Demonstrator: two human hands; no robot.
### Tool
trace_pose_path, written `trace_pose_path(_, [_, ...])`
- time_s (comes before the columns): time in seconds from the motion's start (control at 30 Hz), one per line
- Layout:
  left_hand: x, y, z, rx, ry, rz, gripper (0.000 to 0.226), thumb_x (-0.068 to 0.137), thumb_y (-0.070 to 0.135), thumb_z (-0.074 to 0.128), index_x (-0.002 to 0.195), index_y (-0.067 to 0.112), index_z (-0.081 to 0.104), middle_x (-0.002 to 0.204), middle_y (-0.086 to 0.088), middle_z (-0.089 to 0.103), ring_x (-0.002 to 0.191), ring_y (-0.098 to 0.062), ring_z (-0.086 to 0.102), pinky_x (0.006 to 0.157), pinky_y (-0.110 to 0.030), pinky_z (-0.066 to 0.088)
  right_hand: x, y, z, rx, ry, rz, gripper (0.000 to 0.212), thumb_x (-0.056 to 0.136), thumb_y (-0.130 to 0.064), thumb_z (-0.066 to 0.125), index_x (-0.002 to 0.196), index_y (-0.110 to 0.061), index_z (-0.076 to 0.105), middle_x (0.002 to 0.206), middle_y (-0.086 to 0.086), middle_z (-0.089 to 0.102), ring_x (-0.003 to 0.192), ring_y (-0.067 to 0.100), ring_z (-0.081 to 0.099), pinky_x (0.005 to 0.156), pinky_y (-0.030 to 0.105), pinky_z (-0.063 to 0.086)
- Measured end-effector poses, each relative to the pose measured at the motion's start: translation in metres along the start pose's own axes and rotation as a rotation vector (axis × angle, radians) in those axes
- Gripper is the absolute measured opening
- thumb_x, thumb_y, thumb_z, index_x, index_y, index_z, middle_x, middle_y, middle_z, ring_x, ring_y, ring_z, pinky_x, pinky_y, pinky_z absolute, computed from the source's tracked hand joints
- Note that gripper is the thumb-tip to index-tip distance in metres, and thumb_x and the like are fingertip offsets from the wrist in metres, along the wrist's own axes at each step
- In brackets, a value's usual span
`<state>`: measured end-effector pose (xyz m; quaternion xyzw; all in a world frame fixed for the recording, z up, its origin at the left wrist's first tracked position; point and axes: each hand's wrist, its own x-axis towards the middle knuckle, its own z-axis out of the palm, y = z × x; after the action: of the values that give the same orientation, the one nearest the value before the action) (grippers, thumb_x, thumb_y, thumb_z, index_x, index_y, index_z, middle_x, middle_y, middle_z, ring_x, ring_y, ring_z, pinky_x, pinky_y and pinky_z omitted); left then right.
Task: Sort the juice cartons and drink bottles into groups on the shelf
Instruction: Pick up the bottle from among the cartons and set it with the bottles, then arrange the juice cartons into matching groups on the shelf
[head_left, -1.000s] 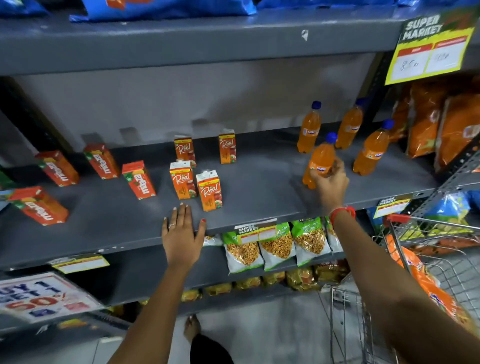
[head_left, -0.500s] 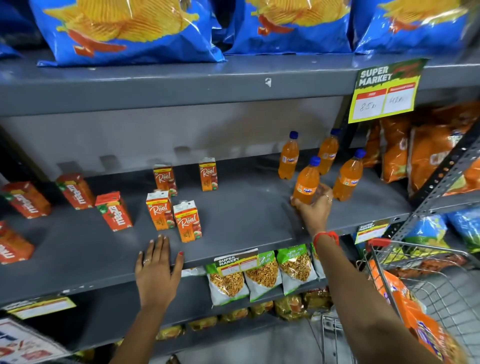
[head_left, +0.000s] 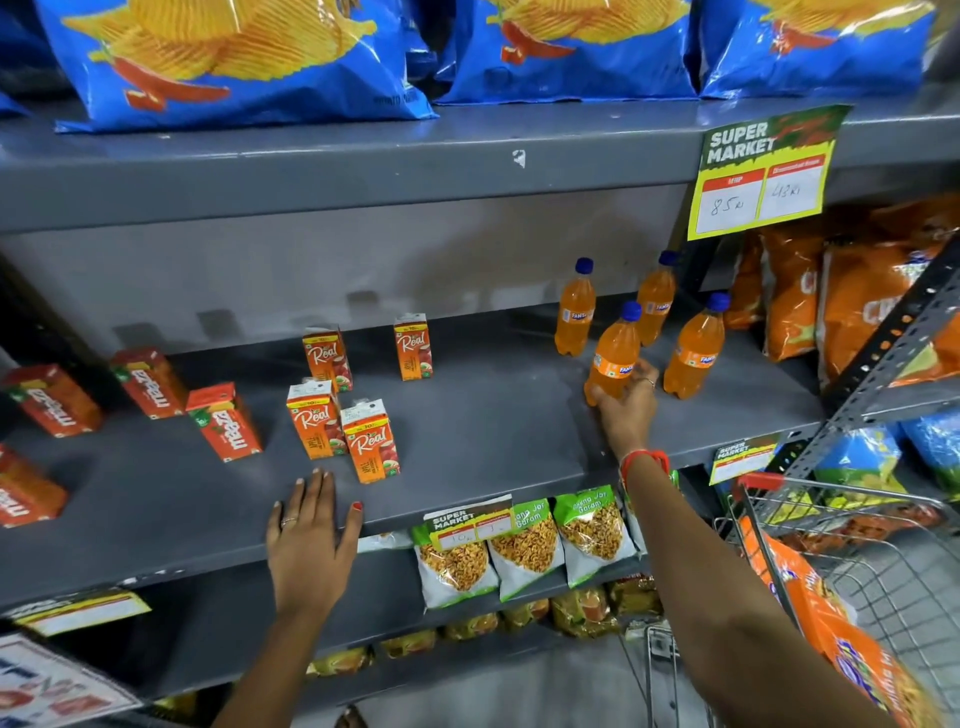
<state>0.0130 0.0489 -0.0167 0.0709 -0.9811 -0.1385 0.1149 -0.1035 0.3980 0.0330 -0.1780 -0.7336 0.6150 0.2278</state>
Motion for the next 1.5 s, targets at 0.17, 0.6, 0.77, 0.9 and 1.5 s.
trace_pose_path(0.17, [0.000, 0.000, 0.002, 0.004, 0.028, 0.012, 0.085, 0.087, 0.061, 0.002, 0.127, 0.002, 0.048, 0.132, -0.017, 0.053, 0.126, -0.033, 0.046, 0.104, -0.052, 0.032, 0.004, 0.004, 0.001, 0.025, -0.012, 0.012, 0.062, 0.077, 0.001, 0.068, 0.128, -0.010, 0.035, 0.130, 0.018, 0.053, 0.117, 0.030, 0.053, 0.092, 0.030, 0.039])
trace_pose_path(0.6, [0.001, 0.002, 0.006, -0.027, 0.082, -0.004, 0.065, 0.086, 0.050, 0.026, 0.131, 0.006, 0.044, 0.138, -0.011, 0.049, 0.131, -0.027, 0.040, 0.109, -0.048, 0.026, -0.119, -0.004, 0.078, 0.115, -0.300, -0.085, 0.060, 0.067, 0.008, 0.073, 0.116, -0.013, 0.046, 0.109, 0.007, 0.051, 0.101, 0.018, 0.050, 0.094, 0.030, 0.044])
trace_pose_path(0.77, [0.001, -0.001, 0.005, -0.026, 0.076, -0.007, 0.066, 0.086, 0.051, 0.024, 0.132, 0.008, 0.043, 0.139, -0.010, 0.047, 0.133, -0.025, 0.037, 0.110, -0.046, 0.024, -0.167, -0.016, 0.125, 0.080, -0.560, -0.088, 0.076, 0.064, -0.014, 0.084, 0.127, -0.014, 0.042, 0.117, -0.001, 0.050, 0.108, 0.013, 0.048, 0.083, 0.004, 0.037])
trace_pose_path(0.9, [-0.001, -0.003, 0.005, -0.029, 0.078, 0.002, 0.065, 0.087, 0.050, 0.024, 0.133, 0.007, 0.041, 0.140, -0.011, 0.046, 0.134, -0.025, 0.036, 0.110, -0.046, 0.023, -0.187, -0.016, 0.145, 0.062, -0.521, -0.102, 0.070, 0.059, -0.024, 0.087, 0.116, -0.018, 0.046, 0.114, 0.002, 0.055, 0.106, 0.016, 0.054, 0.082, 0.013, 0.043])
trace_pose_path(1.5, [0.002, -0.006, 0.010, -0.003, 0.110, 0.027, 0.063, 0.088, 0.048, 0.026, 0.133, 0.008, 0.041, 0.141, -0.010, 0.046, 0.133, -0.025, 0.036, 0.110, -0.046, 0.023, -0.192, -0.029, 0.163, -0.145, -0.332, -0.249, 0.050, 0.071, -0.029, 0.078, 0.107, -0.012, 0.048, 0.107, 0.009, 0.059, 0.095, 0.020, 0.059, 0.078, 0.032, 0.051])
